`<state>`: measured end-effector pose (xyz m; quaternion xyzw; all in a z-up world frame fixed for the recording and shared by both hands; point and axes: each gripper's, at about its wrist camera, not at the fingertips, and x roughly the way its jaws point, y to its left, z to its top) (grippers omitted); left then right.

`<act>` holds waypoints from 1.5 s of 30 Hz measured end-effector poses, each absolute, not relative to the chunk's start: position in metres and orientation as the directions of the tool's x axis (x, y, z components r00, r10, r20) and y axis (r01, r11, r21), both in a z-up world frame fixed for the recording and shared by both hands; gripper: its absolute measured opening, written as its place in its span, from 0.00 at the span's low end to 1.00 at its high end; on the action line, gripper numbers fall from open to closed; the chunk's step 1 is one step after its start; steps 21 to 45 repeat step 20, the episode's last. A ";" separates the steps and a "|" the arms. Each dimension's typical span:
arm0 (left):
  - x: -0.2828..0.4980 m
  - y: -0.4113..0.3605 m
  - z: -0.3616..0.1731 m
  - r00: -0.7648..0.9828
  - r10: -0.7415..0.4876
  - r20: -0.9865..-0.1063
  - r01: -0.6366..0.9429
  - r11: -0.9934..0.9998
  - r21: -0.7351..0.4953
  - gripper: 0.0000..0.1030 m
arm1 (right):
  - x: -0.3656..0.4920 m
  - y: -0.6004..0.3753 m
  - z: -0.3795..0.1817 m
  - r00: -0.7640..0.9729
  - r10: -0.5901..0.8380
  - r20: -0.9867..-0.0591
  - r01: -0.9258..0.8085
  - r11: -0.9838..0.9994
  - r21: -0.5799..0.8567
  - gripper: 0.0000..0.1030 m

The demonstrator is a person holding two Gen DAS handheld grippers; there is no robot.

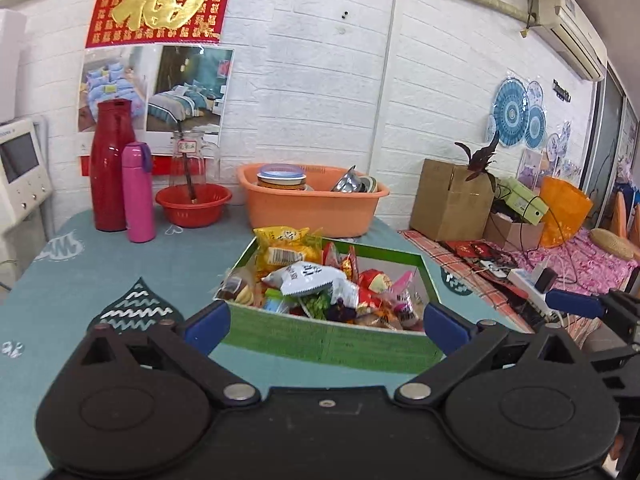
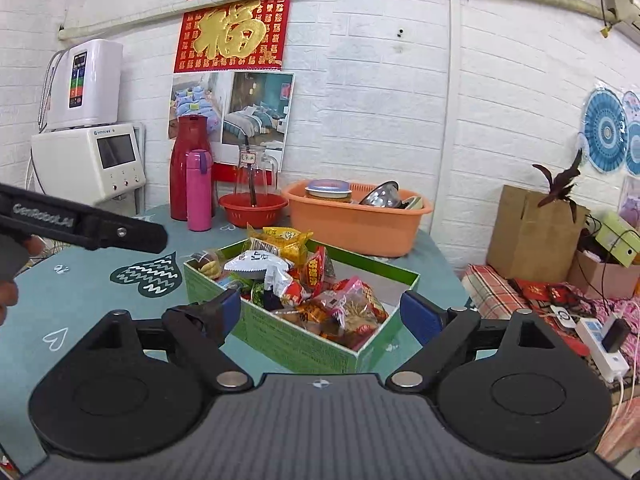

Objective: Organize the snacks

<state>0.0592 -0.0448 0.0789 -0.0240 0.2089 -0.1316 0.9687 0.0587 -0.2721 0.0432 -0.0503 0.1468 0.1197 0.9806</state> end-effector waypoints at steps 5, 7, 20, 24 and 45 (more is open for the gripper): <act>0.050 -0.050 0.056 0.865 -0.229 -0.446 0.223 0.972 -0.066 1.00 | 0.059 -0.273 0.023 0.913 0.204 -0.353 -0.232 0.972 -0.038 1.00; 0.052 -0.050 0.045 0.852 -0.219 -0.475 0.211 0.975 -0.070 1.00 | 0.061 -0.271 0.012 0.904 0.195 -0.380 -0.227 0.973 -0.039 1.00; 0.060 -0.044 0.024 0.838 -0.195 -0.510 0.177 0.981 -0.084 1.00 | 0.074 -0.270 -0.011 0.881 0.169 -0.442 -0.200 0.979 -0.025 1.00; 0.060 -0.044 0.024 0.838 -0.195 -0.510 0.177 0.981 -0.084 1.00 | 0.074 -0.270 -0.011 0.881 0.169 -0.442 -0.200 0.979 -0.025 1.00; 0.060 -0.044 0.024 0.838 -0.195 -0.510 0.177 0.981 -0.084 1.00 | 0.074 -0.270 -0.011 0.881 0.169 -0.442 -0.200 0.979 -0.025 1.00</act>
